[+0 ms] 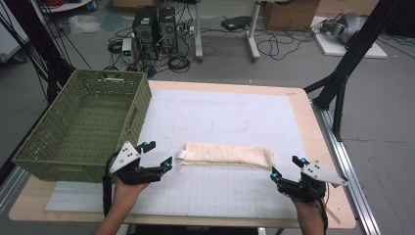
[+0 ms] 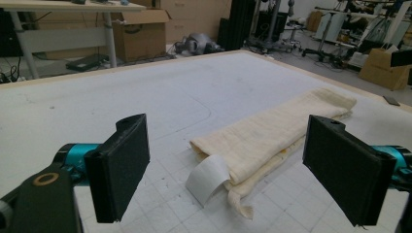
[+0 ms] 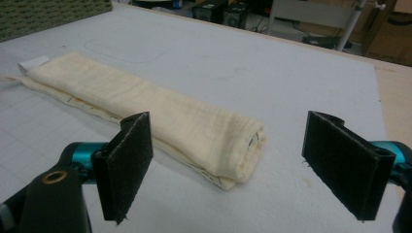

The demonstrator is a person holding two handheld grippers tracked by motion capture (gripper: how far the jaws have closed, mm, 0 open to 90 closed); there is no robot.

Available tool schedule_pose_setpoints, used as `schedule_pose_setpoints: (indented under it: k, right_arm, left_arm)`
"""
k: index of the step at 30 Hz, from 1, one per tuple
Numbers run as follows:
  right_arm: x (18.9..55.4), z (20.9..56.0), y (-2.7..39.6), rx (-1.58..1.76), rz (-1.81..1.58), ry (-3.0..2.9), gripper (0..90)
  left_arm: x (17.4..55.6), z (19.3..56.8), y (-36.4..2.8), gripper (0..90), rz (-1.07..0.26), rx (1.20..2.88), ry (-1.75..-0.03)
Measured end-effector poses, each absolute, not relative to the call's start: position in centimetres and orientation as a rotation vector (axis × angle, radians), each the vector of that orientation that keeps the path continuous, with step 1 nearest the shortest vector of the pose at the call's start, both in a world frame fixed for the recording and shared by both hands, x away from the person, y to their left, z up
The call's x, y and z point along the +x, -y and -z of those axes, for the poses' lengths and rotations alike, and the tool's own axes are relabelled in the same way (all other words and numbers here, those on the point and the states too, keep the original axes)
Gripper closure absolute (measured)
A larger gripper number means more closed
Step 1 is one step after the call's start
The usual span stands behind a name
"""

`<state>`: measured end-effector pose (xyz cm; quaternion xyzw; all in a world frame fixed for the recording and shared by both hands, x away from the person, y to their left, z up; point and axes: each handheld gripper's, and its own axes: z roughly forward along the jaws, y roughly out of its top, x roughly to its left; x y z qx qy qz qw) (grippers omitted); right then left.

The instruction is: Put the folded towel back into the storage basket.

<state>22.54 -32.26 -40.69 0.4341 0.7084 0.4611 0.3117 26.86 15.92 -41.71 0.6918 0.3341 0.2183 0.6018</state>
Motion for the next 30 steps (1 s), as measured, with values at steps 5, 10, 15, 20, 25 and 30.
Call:
schedule_pose_setpoints:
  k: [5, 10, 15, 20, 25, 30]
  right_arm:
    - [22.52, 40.65, 32.56, 1.167, -1.216, -1.853, 17.2]
    - [22.37, 40.69, 32.68, 1.169, -1.202, -1.857, 17.2]
    - [22.40, 40.75, 32.81, 1.175, -1.208, -1.851, 17.2]
    - [22.44, 40.73, 32.90, 1.181, -1.208, -1.848, 17.2]
    - [22.60, 40.74, 32.86, 1.182, -1.206, -1.852, 17.2]
    - [22.72, 40.82, 32.88, 1.178, -1.202, -1.859, 17.2]
  left_arm:
    - [26.76, 41.70, -15.92, 17.6, -0.505, 1.603, -0.774]
    - [26.89, 41.66, -16.01, 17.5, -0.499, 1.591, -0.774]
    - [26.96, 41.75, -16.00, 17.4, -0.493, 1.604, -0.778]
    - [26.82, 41.76, -16.06, 17.4, -0.490, 1.604, -0.785]
    - [26.77, 41.74, -16.04, 17.4, -0.484, 1.604, -0.790]
    - [26.78, 41.62, -15.83, 17.4, -0.477, 1.607, -0.787]
